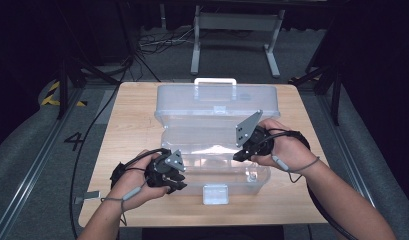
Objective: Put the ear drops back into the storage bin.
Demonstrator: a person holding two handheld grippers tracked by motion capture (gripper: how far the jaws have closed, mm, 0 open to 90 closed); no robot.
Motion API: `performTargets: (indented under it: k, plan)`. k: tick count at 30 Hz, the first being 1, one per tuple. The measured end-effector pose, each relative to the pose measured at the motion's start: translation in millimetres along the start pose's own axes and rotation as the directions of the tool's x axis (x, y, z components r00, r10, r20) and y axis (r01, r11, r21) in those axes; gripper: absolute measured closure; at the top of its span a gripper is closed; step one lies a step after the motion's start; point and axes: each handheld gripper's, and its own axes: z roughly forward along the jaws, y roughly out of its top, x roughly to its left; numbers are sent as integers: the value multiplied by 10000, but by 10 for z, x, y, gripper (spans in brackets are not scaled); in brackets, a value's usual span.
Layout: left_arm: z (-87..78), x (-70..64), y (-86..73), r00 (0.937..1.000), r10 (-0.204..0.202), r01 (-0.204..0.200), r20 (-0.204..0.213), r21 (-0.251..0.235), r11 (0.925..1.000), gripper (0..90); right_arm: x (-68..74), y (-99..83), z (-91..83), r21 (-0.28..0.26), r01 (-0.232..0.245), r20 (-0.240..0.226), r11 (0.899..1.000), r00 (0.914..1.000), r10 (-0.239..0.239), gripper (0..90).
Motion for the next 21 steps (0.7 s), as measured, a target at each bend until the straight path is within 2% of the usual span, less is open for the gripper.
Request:
performTargets:
  k: [3,7,8,11,13,19,21]
  plan:
    - [-74,-8,-6,9996,-115,123,247,-314,9994,771,0,-3,-1,13,38,3,10000,10000,-38,900]
    - [-184,-9,-2,9996,-253,263,125,-820,9963,781,9,-11,2,-45,10,57,10000,10000,-9,900]
    - [-184,-9,-2,9996,-253,263,125,-820,9963,789,9,-11,2,-45,10,57,10000,10000,-9,900]
    - [-264,24,-17,9990,-404,427,203,-1332,9902,811,18,-18,5,-70,-28,75,10000,10000,29,900]
    - [-301,44,-28,9978,-609,644,256,-1713,9831,828,22,-23,7,-70,-40,58,10000,10000,40,900]
    - [-354,107,-52,9927,-1204,1162,-19,-2482,9617,873,31,-29,20,-95,-28,7,10000,10000,28,900]
    - [-389,142,-78,9875,-1569,1462,-143,-2882,9464,882,37,-36,25,-106,-35,25,9999,10000,35,900]
